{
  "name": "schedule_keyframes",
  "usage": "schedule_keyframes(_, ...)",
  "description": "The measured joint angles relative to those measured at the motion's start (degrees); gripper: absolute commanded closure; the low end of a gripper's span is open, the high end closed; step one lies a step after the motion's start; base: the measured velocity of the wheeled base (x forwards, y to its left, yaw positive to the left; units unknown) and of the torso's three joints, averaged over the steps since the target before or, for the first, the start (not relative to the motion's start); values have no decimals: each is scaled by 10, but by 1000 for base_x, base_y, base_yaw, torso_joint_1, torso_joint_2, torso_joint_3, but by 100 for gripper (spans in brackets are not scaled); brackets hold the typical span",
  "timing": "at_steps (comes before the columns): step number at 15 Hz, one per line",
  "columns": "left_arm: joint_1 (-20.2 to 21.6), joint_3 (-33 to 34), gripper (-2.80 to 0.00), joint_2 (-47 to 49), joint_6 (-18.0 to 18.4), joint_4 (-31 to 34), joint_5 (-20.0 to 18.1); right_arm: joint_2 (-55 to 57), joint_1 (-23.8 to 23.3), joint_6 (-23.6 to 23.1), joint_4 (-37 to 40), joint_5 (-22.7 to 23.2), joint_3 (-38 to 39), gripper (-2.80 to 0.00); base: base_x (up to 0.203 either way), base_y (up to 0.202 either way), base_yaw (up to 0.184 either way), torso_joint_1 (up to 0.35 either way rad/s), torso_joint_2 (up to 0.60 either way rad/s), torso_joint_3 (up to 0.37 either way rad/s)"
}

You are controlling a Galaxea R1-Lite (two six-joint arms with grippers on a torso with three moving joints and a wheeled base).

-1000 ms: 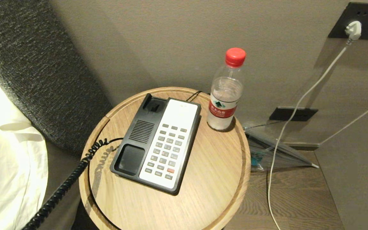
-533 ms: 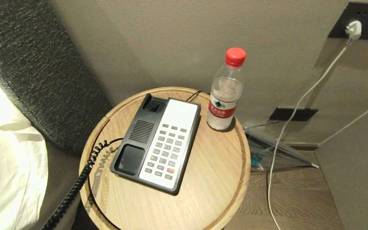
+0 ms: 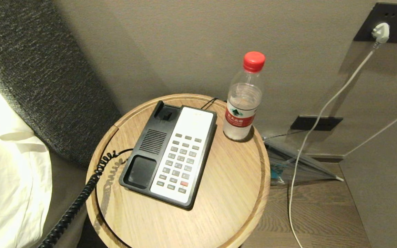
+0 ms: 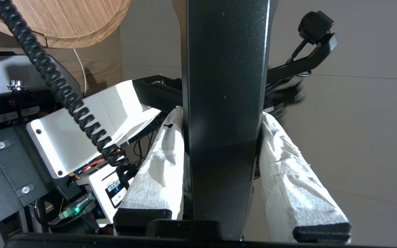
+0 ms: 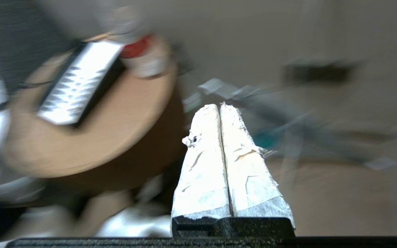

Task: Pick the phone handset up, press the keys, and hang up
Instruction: Dial the number

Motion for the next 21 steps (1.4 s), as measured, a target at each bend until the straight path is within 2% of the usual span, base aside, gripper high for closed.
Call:
schedule_keyframes(3, 0, -2, 0, 5, 0, -1, 1, 167, 1, 32, 87, 158, -139, 0, 0, 0, 0, 0, 0, 0)
schedule_keyframes(5, 0, -5, 0, 8, -1, -1, 1, 277, 24, 43, 138, 254, -223, 0, 0, 0, 0, 0, 0, 0)
schedule_keyframes(6, 0, -3, 0, 8, -2, 0, 1, 326, 55, 49, 164, 286, -259, 0, 0, 0, 0, 0, 0, 0)
schedule_keyframes(8, 0, 0, 0, 8, -2, 0, 1, 404, 139, 58, 199, 315, -307, 0, 0, 0, 0, 0, 0, 0)
schedule_keyframes(9, 0, 1, 0, 9, -2, 0, 1, 434, 182, 60, 207, 312, -324, 0, 0, 0, 0, 0, 0, 0)
schedule_keyframes(11, 0, 1, 0, 9, -2, 0, 1, 483, 262, 69, 212, 276, -348, 0, 0, 0, 0, 0, 0, 0)
schedule_keyframes(14, 0, 4, 0, 8, -2, -1, 3, 543, 340, 113, 155, 176, -372, 0, 0, 0, 0, 0, 0, 0)
schedule_keyframes(16, 0, 5, 0, 7, -2, -1, 4, 573, 368, 142, 90, 94, -375, 0, 0, 0, 0, 0, 0, 0)
schedule_keyframes(17, 0, 5, 0, 7, -1, -1, 4, 584, 378, 174, 58, 58, -376, 0, 0, 0, 0, 0, 0, 0)
schedule_keyframes(19, 0, 5, 0, 7, 1, -1, 4, 594, 397, 232, 10, 35, -375, 0, 0, 0, 0, 0, 0, 0)
schedule_keyframes(21, 0, 5, 0, 6, 0, -1, 4, 601, 408, 244, -10, 13, -370, 0, 0, 0, 0, 0, 0, 0)
